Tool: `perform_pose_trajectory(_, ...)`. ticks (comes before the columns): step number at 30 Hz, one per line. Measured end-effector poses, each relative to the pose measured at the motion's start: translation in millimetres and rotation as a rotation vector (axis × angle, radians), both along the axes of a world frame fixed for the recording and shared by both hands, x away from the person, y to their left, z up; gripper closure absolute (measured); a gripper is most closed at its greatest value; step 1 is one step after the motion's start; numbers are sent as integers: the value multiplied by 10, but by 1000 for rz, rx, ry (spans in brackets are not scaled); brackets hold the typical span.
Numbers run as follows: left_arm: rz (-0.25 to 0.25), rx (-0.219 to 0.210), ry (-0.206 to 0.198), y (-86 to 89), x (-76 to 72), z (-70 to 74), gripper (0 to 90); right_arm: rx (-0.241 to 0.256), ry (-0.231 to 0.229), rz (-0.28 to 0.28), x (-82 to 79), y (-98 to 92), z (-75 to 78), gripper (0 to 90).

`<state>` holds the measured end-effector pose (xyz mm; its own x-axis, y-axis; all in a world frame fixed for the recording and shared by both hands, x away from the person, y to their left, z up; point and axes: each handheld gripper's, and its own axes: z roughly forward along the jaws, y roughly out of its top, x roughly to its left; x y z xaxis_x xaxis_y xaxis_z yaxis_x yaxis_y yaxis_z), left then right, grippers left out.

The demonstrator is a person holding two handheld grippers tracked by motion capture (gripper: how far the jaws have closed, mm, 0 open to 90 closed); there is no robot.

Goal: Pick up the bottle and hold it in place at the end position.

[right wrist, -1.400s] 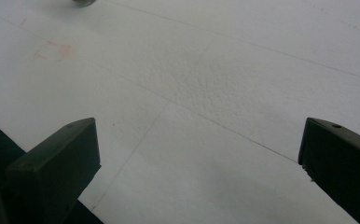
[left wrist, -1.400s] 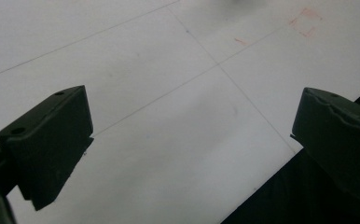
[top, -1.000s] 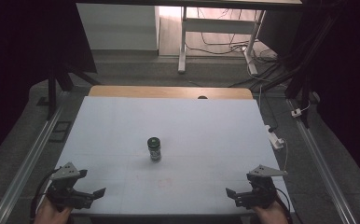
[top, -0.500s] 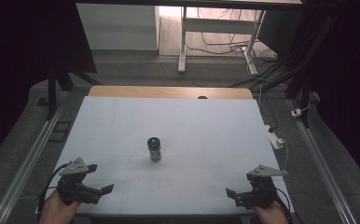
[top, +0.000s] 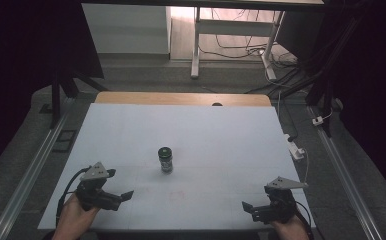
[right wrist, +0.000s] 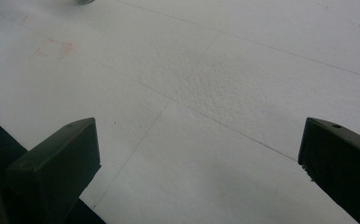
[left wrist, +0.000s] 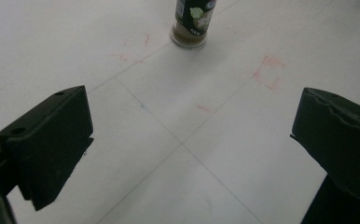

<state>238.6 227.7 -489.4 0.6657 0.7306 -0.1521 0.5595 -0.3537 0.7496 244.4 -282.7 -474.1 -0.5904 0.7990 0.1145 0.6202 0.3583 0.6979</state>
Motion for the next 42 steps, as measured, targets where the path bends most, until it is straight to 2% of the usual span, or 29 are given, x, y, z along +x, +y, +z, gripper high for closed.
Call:
perform_pose_trajectory(5, -10, 20, 23, -76, 136, 5, 0, -3, 1, 1, 0, 3, -1, 0)
perform_pose_trajectory(12, -25, 29, 27, -164, 278, -11, 0, -5, 1, 2, -1, 6, -1, 0)
perform_pose_trajectory(14, -35, 28, 26, -190, 328, -15, 0, -5, 1, 3, -1, 6, -1, 0)
perform_pose_trajectory(19, -56, 70, -1, -288, 470, -39, 0, -5, 1, 3, -2, 8, -1, 0)
perform_pose_trajectory(26, -81, 66, -12, -357, 611, -46, 0, -7, 0, 6, 1, 10, -4, 0)
perform_pose_trajectory(32, -112, 67, -5, -527, 765, -75, 0, -7, 2, 6, 3, 10, -5, 0)
perform_pose_trajectory(36, -165, 86, -8, -682, 881, -120, 0, -6, 3, 7, 4, 9, -5, 0)
perform_pose_trajectory(42, -172, 95, 2, -827, 1008, -198, 0, -8, 1, 10, 3, 8, -5, 0)
